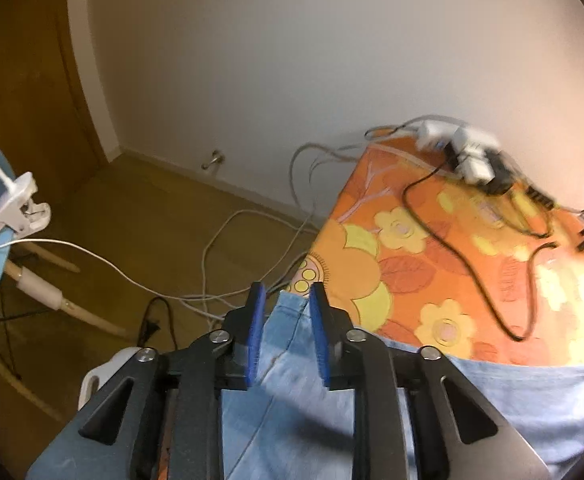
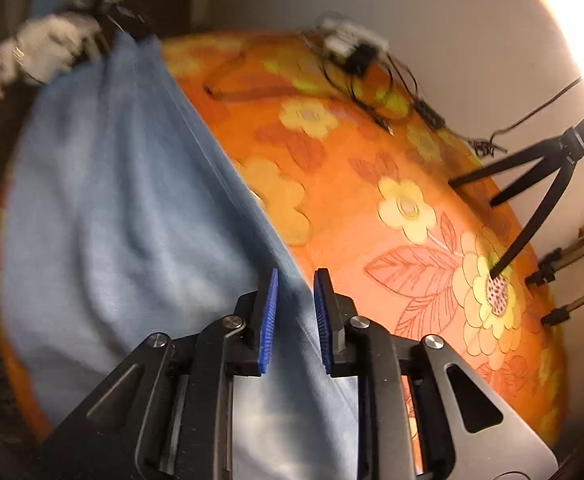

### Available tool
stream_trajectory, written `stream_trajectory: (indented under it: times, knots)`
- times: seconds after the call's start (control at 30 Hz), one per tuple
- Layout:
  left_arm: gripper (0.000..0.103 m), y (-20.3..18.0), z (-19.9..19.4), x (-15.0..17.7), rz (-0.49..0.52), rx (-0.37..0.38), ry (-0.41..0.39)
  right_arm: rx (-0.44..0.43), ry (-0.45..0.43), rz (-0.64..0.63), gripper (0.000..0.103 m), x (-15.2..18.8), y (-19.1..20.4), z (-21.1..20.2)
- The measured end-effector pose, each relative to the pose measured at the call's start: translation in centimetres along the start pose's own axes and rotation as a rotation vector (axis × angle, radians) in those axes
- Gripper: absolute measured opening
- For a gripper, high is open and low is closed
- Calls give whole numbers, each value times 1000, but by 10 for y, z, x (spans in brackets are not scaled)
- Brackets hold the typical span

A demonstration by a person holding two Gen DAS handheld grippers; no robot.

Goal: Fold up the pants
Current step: 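Regrasp the jeans leg edges with both tools, aligning the legs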

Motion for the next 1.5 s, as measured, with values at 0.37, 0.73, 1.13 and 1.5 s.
stream_trajectory:
  times: [0.37,0.73,1.13,1.5]
  knots:
    - [49,3,6,45,-160,217,120,-167,117,-139,54,51,42,-13]
    - [30,-19,33,36,-200,207,92,-78,97,-153,2,52,29,-9]
    - [27,-27,39,20,-187,171,61,-94,71,96,3,48,-61,-50]
    - [8,-34,40,23,-167,155,68,-47,269,-36,38,129,-58,-34]
Point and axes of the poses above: each gripper's, at about its wrist camera, not at the fingertips, and z roughly the way its jaws point, y to its left, x to its underside, the point moved 9 cm from there along z, roughly the way its jaws point, and after that the axes turned 15 degrees about z, right-handed, at the moved point
